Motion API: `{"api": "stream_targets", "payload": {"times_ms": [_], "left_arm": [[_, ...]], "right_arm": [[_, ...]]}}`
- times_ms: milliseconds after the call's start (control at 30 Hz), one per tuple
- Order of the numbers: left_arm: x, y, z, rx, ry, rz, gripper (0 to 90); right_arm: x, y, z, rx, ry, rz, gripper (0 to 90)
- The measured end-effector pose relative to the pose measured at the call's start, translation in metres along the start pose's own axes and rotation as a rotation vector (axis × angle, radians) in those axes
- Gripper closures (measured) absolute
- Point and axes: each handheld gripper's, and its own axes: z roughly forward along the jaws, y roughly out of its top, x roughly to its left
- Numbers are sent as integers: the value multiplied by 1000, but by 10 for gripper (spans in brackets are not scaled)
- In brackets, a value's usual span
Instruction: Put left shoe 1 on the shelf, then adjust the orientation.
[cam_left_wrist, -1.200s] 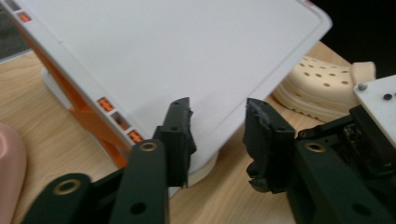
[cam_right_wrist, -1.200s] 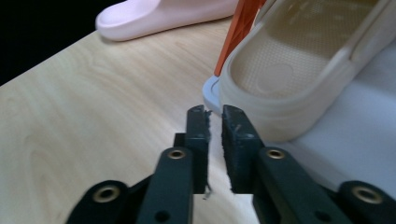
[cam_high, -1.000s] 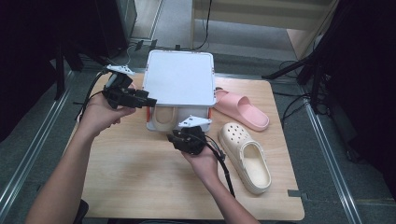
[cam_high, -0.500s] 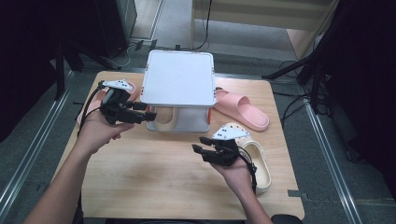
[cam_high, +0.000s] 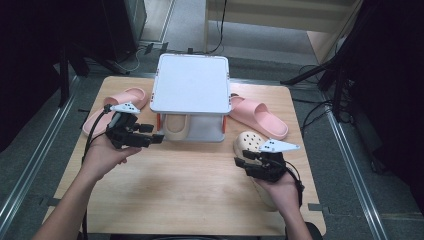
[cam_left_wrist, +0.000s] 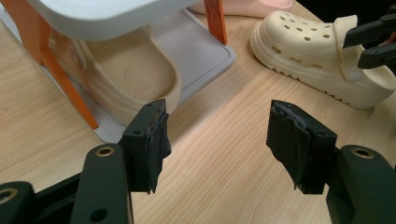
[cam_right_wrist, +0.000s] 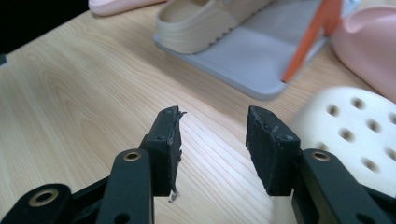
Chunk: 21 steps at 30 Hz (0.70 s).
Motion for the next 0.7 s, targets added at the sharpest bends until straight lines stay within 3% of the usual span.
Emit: {"api": "stream_targets", "payload": {"times_ms": [133,433,700], "left_arm": [[1,-4,6,6,3,5,389],[1,-11,19,12,-9,13,403],[0,-7,31,26,-20,38,404]], "right_arm": [[-8,-7,-8,5,-12,39,557],[-12,-13,-12,2,-28,63,551],[-10,-18,-19,-13,-36,68,546]]}}
